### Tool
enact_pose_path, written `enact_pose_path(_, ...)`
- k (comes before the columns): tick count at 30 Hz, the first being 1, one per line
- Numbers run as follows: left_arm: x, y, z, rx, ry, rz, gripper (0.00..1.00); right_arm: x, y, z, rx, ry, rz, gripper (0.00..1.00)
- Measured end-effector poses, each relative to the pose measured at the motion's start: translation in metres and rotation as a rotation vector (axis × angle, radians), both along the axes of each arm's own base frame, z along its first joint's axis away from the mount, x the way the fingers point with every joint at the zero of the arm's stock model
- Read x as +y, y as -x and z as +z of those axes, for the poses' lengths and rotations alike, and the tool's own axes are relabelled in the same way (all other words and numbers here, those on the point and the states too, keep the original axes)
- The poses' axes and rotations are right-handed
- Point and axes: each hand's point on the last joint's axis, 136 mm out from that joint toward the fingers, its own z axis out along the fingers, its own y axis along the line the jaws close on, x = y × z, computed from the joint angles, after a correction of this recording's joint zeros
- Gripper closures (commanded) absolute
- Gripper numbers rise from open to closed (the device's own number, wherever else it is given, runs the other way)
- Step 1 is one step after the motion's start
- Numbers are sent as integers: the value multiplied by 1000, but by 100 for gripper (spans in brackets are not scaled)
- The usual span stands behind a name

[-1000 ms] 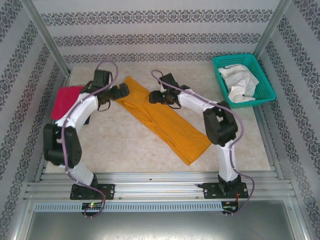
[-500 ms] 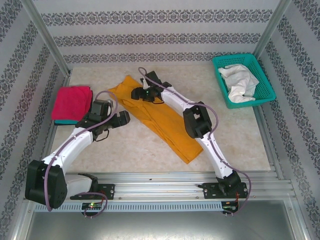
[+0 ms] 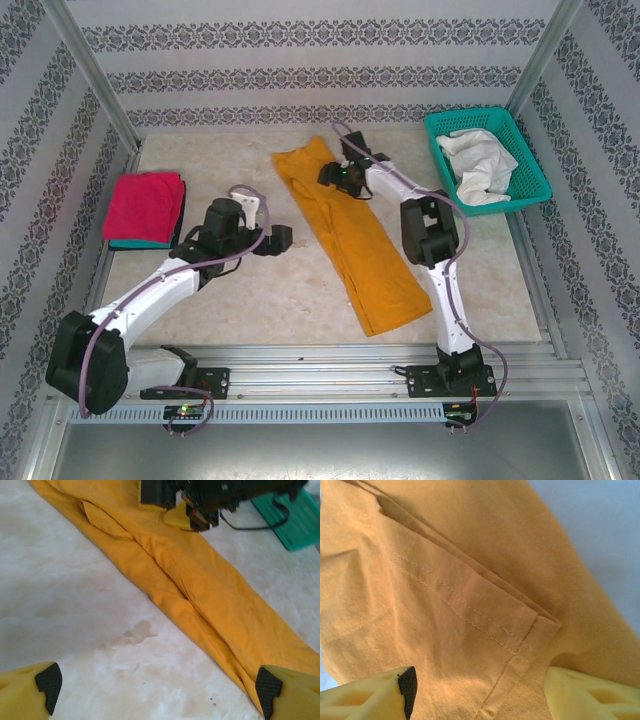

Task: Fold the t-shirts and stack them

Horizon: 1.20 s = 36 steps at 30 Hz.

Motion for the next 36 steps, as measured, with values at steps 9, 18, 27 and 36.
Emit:
enact_pose_path(9, -88, 4, -29, -45, -62, -299, 0, -86, -8, 3, 7, 7, -138, 29)
enact_pose_path(18, -213, 45, -50, -208, -102, -788, 2, -114, 39, 45, -39, -7, -139, 27)
enact_pose_path(27, -268, 31, -101, -242, -174, -983, 3, -149, 47, 87, -145, -33, -187, 25)
enact_pose_path(36, -256, 42, -138, -159, -210, -1014, 1, -141, 51, 38, -35, -25, -163, 23)
